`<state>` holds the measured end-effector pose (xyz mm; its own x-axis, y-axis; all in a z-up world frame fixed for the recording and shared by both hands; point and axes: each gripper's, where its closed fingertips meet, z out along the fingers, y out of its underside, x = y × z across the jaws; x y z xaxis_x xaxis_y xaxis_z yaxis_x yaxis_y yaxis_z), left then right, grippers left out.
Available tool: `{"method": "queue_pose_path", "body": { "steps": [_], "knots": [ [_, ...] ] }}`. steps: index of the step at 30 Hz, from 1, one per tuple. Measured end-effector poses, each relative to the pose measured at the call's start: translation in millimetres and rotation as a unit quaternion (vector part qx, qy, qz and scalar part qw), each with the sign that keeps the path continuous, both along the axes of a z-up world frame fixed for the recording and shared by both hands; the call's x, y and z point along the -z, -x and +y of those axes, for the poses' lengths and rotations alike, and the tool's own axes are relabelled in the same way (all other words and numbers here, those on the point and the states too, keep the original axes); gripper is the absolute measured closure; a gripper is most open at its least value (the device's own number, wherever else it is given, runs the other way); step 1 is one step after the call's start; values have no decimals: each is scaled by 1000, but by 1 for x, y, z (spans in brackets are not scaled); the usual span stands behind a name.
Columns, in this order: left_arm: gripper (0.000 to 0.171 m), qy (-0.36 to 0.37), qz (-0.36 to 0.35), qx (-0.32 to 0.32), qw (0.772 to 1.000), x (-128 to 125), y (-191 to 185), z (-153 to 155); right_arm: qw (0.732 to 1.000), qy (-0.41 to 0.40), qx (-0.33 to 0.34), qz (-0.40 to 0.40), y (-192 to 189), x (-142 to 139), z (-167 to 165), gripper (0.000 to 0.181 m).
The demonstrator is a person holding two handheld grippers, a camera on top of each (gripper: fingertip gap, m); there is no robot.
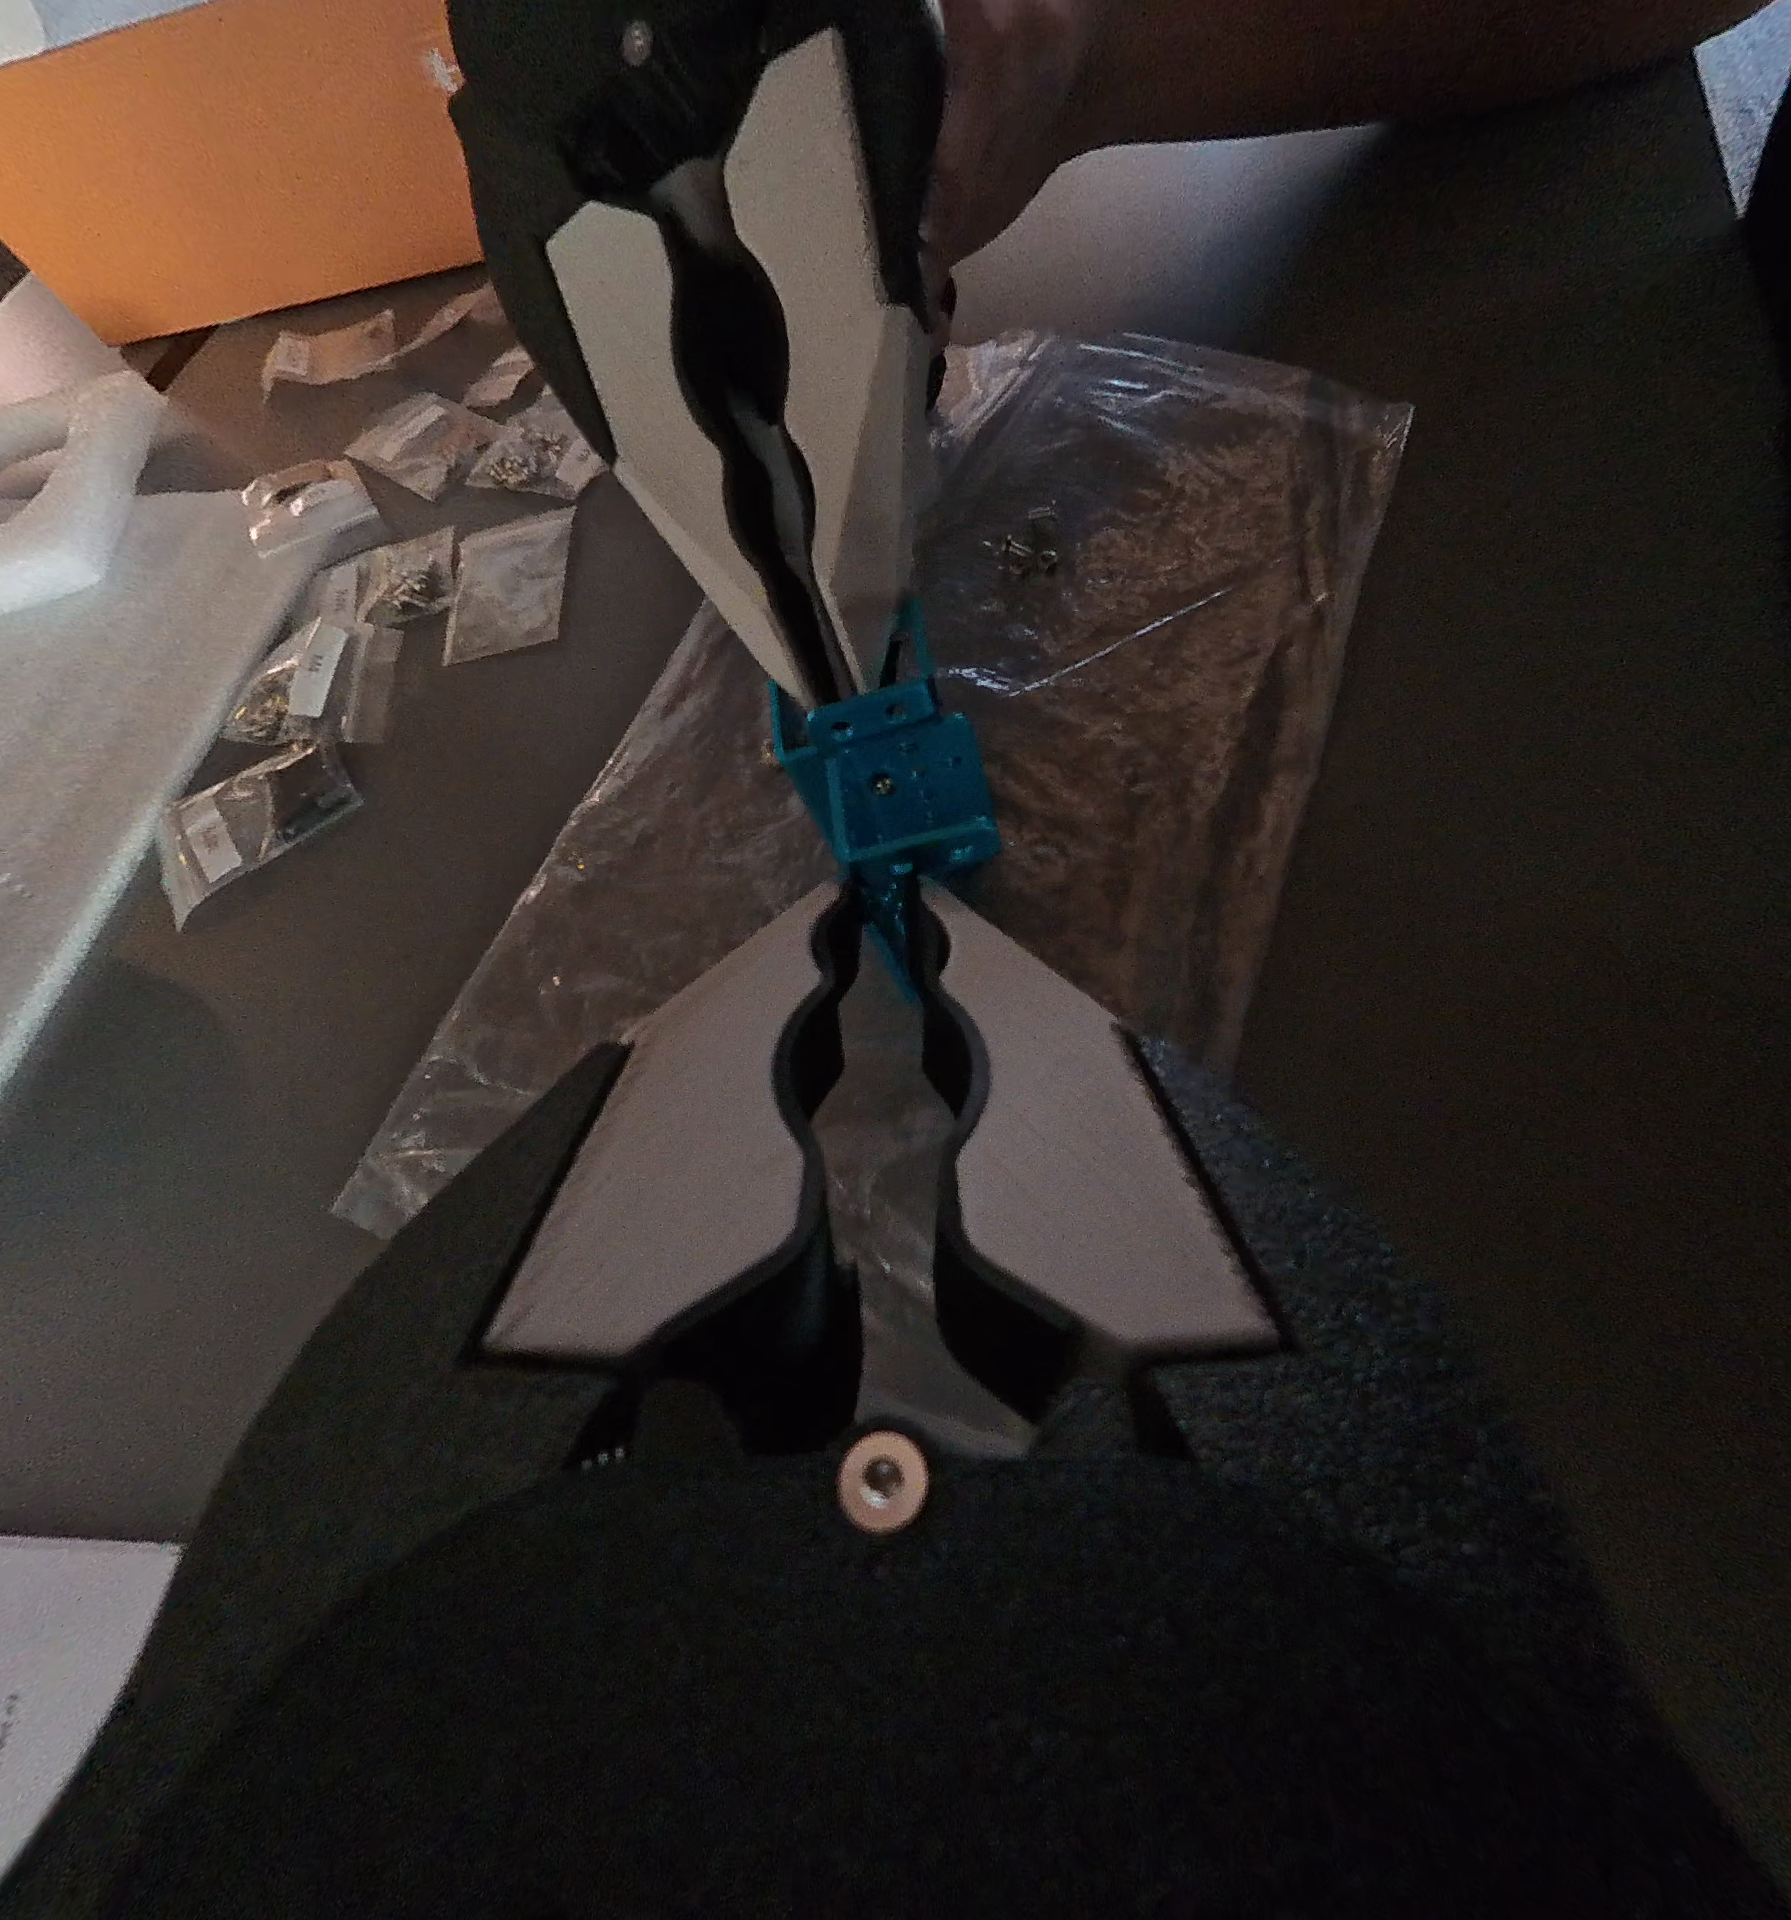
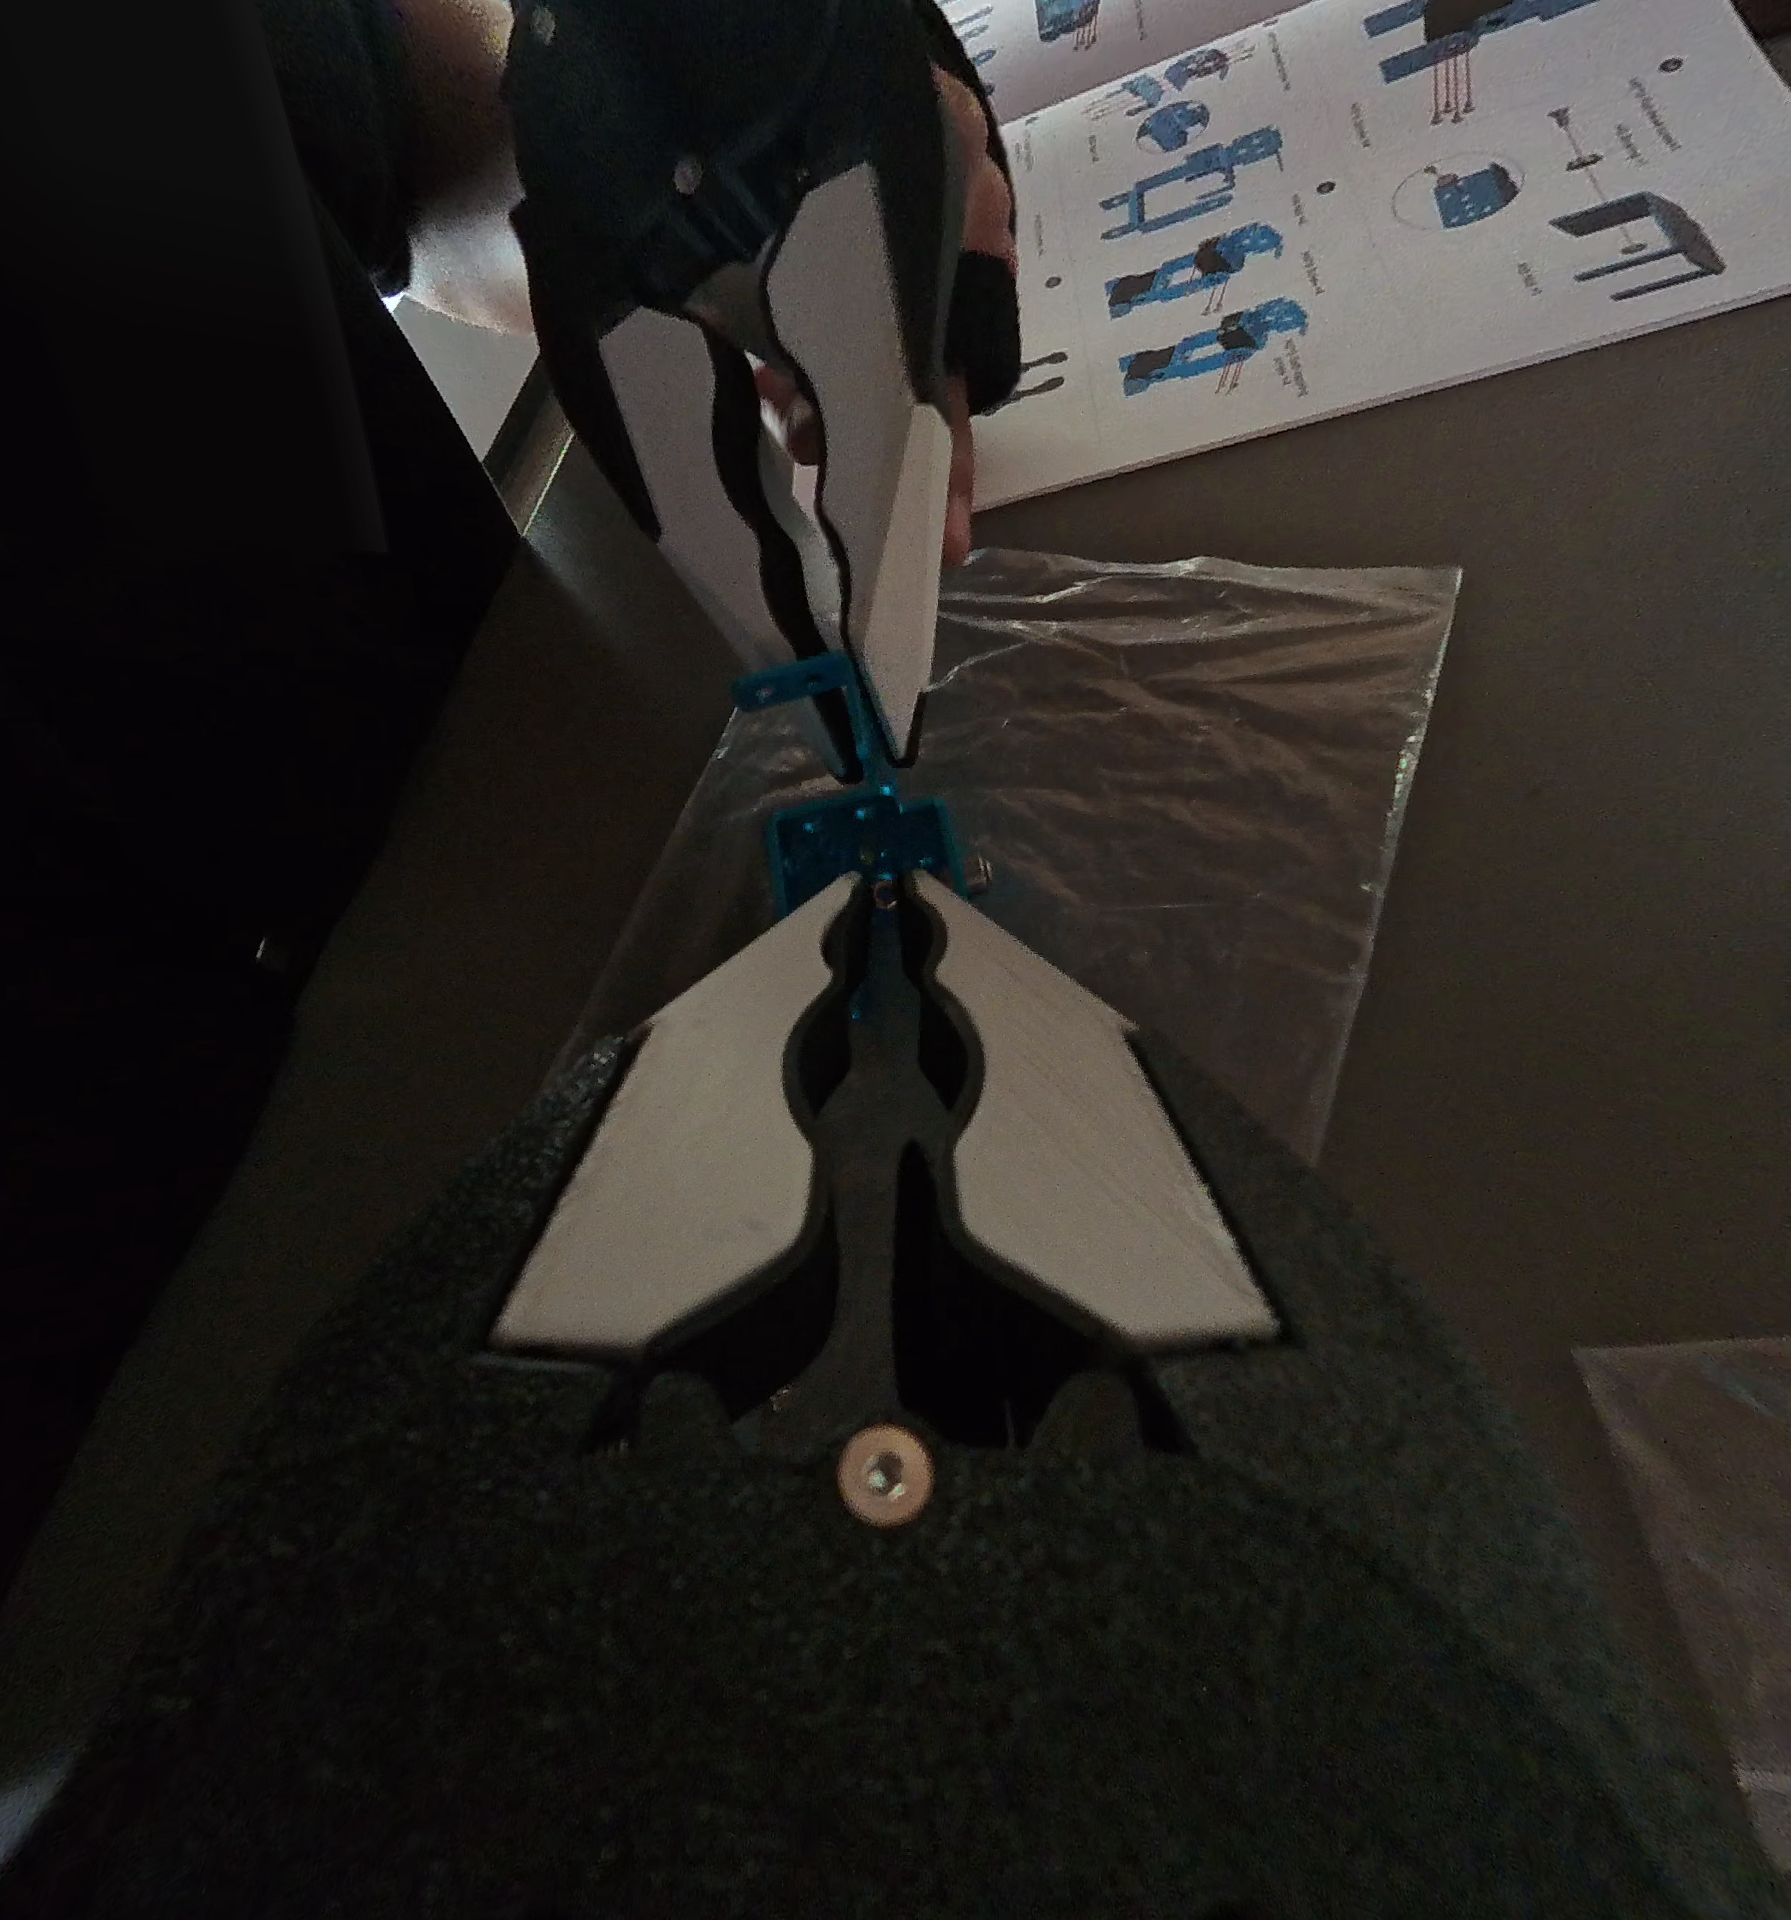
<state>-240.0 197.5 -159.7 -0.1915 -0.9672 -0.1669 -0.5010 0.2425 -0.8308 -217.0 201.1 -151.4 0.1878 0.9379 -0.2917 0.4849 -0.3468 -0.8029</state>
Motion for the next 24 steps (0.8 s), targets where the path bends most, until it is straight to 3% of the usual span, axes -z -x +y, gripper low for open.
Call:
{"method": "queue_pose_path", "body": {
  "steps": [17, 24],
  "knots": [
    [170, 29, 3, -13, 999, -3, -3, 6, 998, 15, 37, 44, -19, -16, 9, 179],
    [164, 62, 33, -20, 997, 3, -1, 4, 997, 10, 63, 37, -34, -19, 9, 181]
  ]
}}
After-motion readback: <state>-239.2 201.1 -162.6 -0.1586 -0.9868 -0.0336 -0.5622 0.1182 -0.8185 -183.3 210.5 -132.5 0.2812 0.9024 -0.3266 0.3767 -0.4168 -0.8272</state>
